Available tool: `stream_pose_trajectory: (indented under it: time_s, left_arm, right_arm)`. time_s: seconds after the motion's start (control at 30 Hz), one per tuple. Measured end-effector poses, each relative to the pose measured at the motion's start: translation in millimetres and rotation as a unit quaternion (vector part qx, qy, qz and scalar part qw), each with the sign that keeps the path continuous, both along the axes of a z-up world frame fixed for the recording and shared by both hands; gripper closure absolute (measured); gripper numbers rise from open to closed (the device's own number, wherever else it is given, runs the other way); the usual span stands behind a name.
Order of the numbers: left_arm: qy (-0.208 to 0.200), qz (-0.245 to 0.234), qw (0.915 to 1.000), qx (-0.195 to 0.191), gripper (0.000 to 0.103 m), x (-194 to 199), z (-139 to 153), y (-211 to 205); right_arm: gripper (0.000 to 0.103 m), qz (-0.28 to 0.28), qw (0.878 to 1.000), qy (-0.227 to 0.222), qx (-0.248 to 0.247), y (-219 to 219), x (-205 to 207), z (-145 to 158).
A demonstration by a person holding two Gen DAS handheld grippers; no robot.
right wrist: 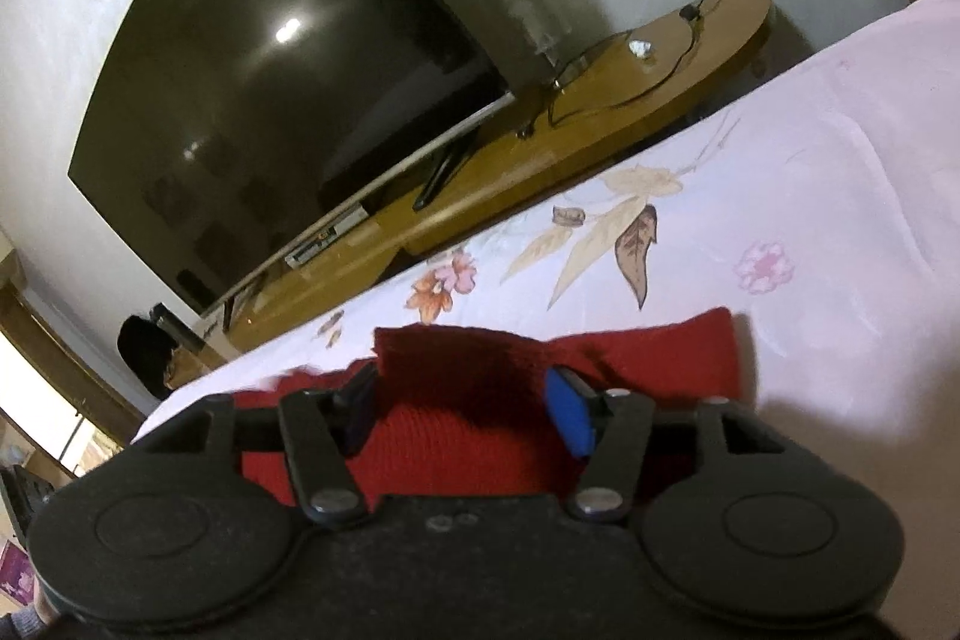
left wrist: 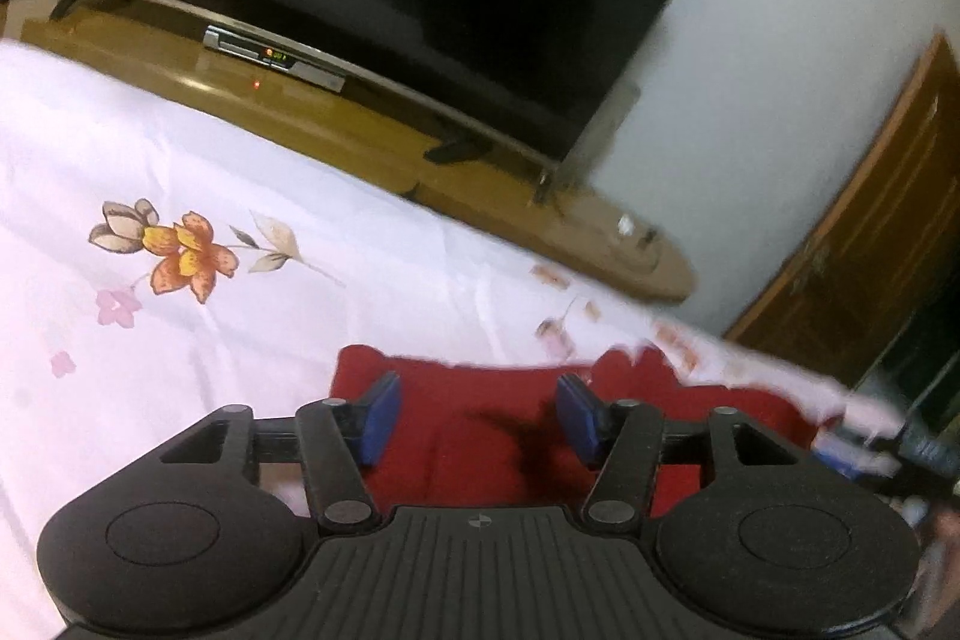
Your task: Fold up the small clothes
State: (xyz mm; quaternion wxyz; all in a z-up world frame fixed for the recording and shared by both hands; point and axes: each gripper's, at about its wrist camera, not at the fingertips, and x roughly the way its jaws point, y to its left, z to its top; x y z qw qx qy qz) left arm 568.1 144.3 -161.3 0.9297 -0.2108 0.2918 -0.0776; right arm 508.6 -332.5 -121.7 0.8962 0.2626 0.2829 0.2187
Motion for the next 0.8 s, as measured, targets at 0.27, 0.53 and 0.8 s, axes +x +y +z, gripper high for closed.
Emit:
stream_pose_trajectory:
  time_s: [0.27, 0.53, 0.8]
  left_arm:
    - [0.018, -0.038, 0.9940, 0.101, 0.047, 5, 5, -22]
    - [0.026, -0.061, 0.9864, 0.150, 0.095, 12, 15, -38]
    - [-0.074, -0.028, 0.9847, 0.155, 0.098, -14, 33, -40]
  right_arm:
    - [0.044, -0.043, 0.996, -0.029, -0.066, -2, -5, 9]
    - [0.065, 0.016, 0.969, -0.022, -0.247, 41, 13, 1]
    - [0.093, 0.005, 0.941, -0.112, -0.320, 57, -9, 11]
